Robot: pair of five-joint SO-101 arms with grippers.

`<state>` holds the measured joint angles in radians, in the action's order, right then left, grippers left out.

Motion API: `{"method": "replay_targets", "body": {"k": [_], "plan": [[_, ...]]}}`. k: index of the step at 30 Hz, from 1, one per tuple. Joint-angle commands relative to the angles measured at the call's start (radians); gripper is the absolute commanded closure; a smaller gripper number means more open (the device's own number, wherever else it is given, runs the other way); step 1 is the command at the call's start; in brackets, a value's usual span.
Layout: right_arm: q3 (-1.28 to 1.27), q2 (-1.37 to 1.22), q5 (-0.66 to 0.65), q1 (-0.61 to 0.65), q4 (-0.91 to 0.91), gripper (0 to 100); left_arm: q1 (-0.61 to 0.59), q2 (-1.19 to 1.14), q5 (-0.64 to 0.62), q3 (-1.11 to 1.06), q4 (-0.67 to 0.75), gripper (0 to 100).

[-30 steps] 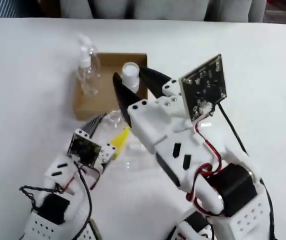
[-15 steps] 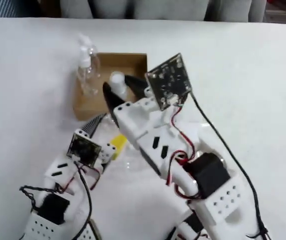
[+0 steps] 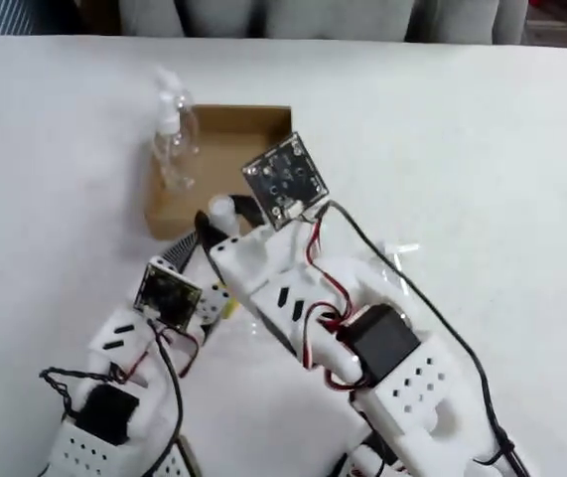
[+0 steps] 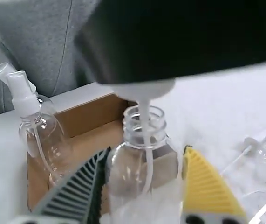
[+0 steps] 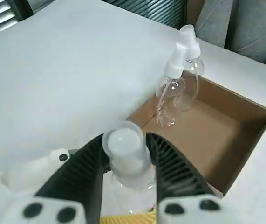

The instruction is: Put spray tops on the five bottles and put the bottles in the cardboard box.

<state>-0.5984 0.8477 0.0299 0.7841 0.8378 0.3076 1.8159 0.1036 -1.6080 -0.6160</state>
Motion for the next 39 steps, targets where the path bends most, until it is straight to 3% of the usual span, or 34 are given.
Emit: {"method": "replay_targets", "body": {"k": [1, 7, 10, 16, 29, 32, 36, 39], "plan": [[-0.015, 0.021, 0.009, 0.025, -0.002, 96.4, -0.002, 0.012, 0.006, 0.015, 0.035, 98], [-0.063, 0.056, 0.009, 0.028, -0.001, 77.7, -0.002, 0.012, 0.006, 0.017, 0.037, 98], [-0.054, 0.064, 0.009, 0.025, -0.001, 74.0, -0.002, 0.012, 0.006, 0.017, 0.037, 98], [0.017, 0.143, 0.002, 0.015, 0.021, 74.0, -0.002, 0.012, 0.006, 0.015, 0.037, 98], [0.097, 0.295, 0.008, -0.122, 0.357, 74.3, -0.002, 0.012, 0.006, 0.014, 0.038, 98], [0.094, 0.329, 0.008, -0.16, 0.441, 80.7, -0.018, 0.012, 0.006, 0.012, 0.069, 98], [0.048, 0.346, 0.002, -0.206, 0.489, 98.2, -0.042, 0.012, 0.003, 0.012, 0.092, 98], [-0.049, 0.346, 0.002, -0.229, 0.493, 95.4, -0.047, 0.012, 0.002, 0.018, 0.094, 98]]}}
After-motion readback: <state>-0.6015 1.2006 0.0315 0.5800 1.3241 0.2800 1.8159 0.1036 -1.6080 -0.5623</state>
